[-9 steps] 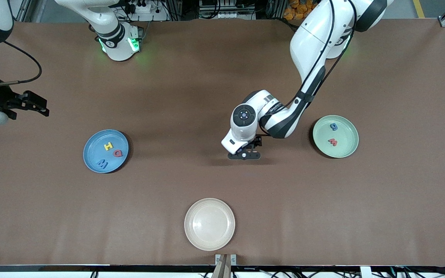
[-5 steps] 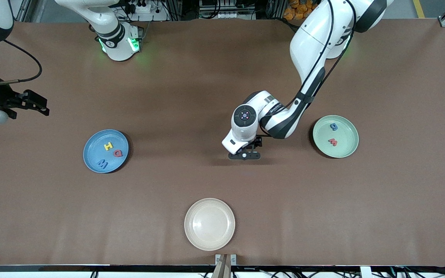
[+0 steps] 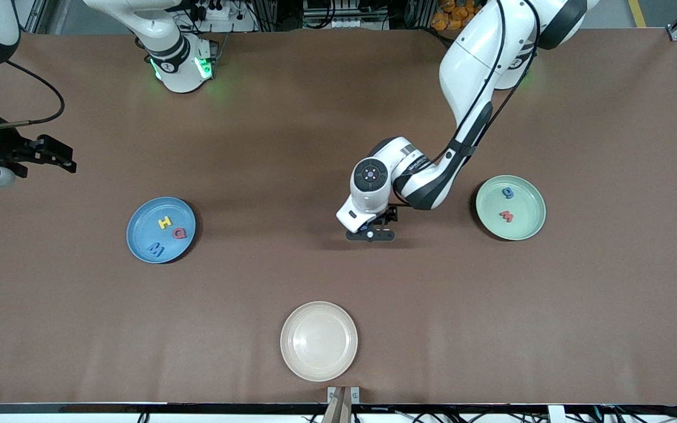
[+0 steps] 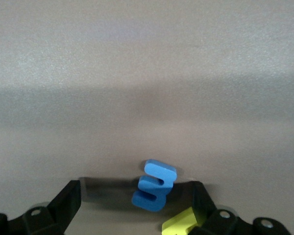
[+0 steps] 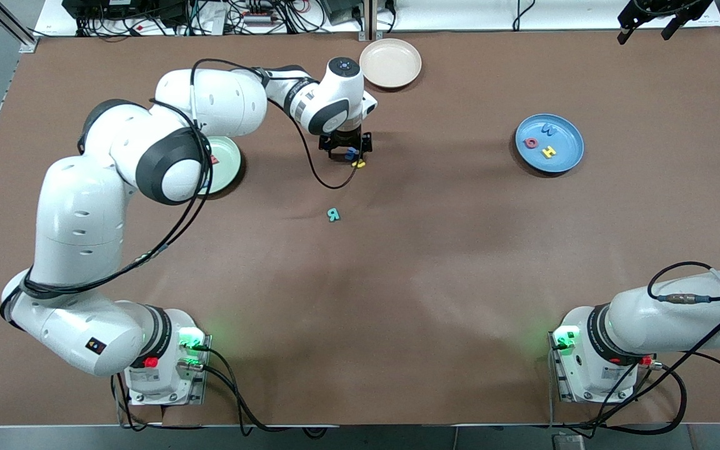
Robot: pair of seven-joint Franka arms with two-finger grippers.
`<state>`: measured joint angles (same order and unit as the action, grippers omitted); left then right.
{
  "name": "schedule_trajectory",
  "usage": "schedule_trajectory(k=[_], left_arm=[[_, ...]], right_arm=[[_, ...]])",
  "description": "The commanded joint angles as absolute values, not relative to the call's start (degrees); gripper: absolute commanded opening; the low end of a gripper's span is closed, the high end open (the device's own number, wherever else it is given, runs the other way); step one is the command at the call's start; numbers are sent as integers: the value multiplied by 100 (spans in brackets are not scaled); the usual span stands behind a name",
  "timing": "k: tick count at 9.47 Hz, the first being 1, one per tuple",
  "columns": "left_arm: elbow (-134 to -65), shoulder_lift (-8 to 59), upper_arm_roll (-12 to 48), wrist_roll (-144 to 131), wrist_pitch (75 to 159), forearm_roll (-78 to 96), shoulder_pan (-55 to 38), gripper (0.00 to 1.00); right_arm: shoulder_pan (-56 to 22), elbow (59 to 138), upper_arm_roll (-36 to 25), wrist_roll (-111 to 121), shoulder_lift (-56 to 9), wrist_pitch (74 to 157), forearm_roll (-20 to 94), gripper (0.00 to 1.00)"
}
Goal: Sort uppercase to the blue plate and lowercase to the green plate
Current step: 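Lift the blue E with the left gripper while the right gripper withdraws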
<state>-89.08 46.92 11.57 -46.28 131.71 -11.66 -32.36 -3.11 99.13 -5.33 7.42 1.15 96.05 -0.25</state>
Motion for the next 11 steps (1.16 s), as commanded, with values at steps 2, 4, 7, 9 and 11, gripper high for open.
schedule_trajectory(k=[2,4,7,9,11], left_arm=[[-8895,4658,1134,-4597,13236,-1248,-3261,92],[-8868,4658,1125,-4605,13236,-1248,-3261,22],[-8859,4667,1125,-4658,13236,-1239,-3270,0],[-8851,4650,1125,-4667,13236,-1230,-3261,0],[-8851,4597,1125,-4710,13236,-1222,-3226,0]], right_arm=[[-343,9870,-589,791,141,9563,-9,100],[-351,9861,-589,782,132,9571,0,100],[-343,9853,-589,800,123,9563,0,100],[-343,9853,-589,800,123,9562,0,100],[-351,9800,-589,791,106,9571,9,100]])
